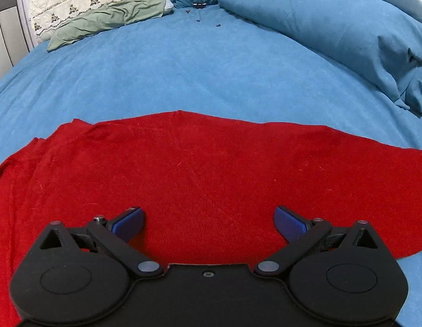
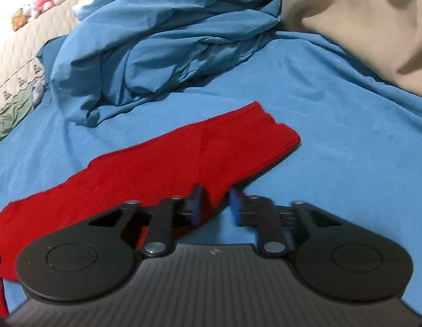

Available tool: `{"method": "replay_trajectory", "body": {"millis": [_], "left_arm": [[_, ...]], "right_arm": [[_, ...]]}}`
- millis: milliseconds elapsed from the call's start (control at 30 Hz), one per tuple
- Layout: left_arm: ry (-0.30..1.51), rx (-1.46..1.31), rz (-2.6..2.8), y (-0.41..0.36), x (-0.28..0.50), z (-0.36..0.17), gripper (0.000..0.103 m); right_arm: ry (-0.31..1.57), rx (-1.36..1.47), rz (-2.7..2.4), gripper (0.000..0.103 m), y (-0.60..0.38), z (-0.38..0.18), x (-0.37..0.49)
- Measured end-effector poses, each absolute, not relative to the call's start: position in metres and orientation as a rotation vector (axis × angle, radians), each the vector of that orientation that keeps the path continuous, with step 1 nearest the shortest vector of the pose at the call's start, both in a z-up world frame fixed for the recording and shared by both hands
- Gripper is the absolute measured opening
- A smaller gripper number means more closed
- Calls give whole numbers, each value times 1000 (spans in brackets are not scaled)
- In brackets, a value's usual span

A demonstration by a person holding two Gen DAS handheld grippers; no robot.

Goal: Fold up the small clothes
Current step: 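Move the right tool to a sweater sleeve cuff and close on it, then fold the held sleeve across the sweater body with the right tool, then open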

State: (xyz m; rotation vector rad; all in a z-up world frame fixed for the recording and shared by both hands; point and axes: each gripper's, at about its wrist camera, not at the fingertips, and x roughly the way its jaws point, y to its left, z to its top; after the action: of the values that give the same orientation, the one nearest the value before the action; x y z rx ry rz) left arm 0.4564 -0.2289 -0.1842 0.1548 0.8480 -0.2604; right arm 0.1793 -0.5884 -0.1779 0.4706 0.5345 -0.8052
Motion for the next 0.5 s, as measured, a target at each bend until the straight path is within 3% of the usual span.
{"method": "replay_trajectory", "body": {"millis": [67, 267, 500], "left_arm": [[855, 150, -267, -229, 458, -184, 103], [810, 93, -258, -203, 452, -157, 103], [696, 10, -214, -136, 437, -106, 103]], "right_arm": [[538, 492, -799, 20, -593, -176, 183], [487, 461, -701, 20, -578, -139, 197], [327, 350, -265, 20, -471, -50, 272]]}}
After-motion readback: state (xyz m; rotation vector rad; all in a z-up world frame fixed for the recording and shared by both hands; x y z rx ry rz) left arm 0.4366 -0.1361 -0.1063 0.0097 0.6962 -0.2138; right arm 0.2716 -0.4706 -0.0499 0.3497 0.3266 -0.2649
